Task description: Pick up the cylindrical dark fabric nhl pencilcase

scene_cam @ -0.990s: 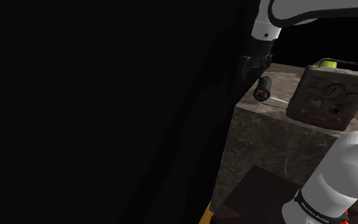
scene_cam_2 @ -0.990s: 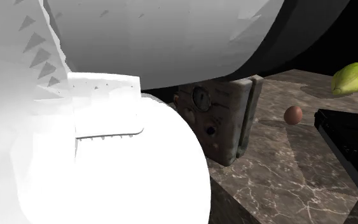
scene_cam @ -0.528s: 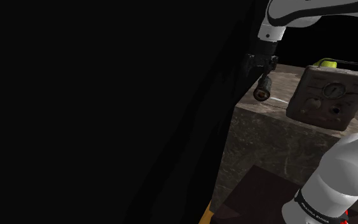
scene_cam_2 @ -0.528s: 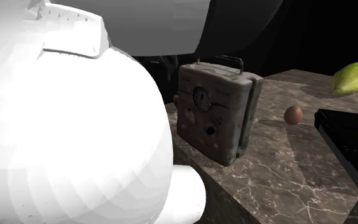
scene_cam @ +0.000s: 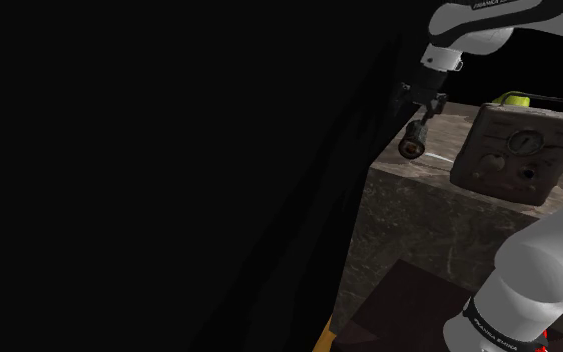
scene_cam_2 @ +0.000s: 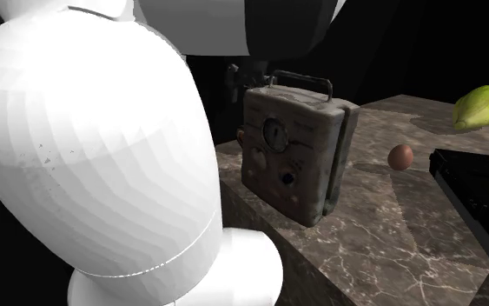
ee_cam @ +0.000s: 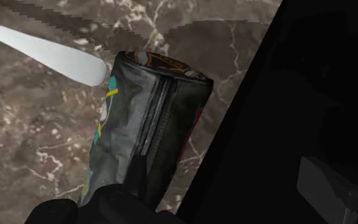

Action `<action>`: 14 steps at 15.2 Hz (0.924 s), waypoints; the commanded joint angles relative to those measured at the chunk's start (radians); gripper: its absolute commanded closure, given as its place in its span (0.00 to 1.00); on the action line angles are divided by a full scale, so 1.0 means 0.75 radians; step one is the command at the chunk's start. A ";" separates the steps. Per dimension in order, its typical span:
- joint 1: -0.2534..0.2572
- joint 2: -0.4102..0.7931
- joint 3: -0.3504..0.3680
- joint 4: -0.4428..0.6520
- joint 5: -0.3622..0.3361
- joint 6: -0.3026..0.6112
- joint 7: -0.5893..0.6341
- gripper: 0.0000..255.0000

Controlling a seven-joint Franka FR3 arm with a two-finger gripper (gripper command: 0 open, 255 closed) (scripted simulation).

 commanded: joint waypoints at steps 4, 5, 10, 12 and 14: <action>-0.083 0.080 -0.120 0.007 0.089 0.103 0.068 0.00; -0.095 0.093 -0.138 0.008 0.105 0.114 0.077 0.00; -0.095 0.102 -0.144 -0.072 0.113 0.201 0.057 0.00; -0.095 0.108 -0.146 -0.102 0.117 0.236 0.049 0.00; -0.094 0.110 -0.147 -0.111 0.118 0.246 0.046 0.00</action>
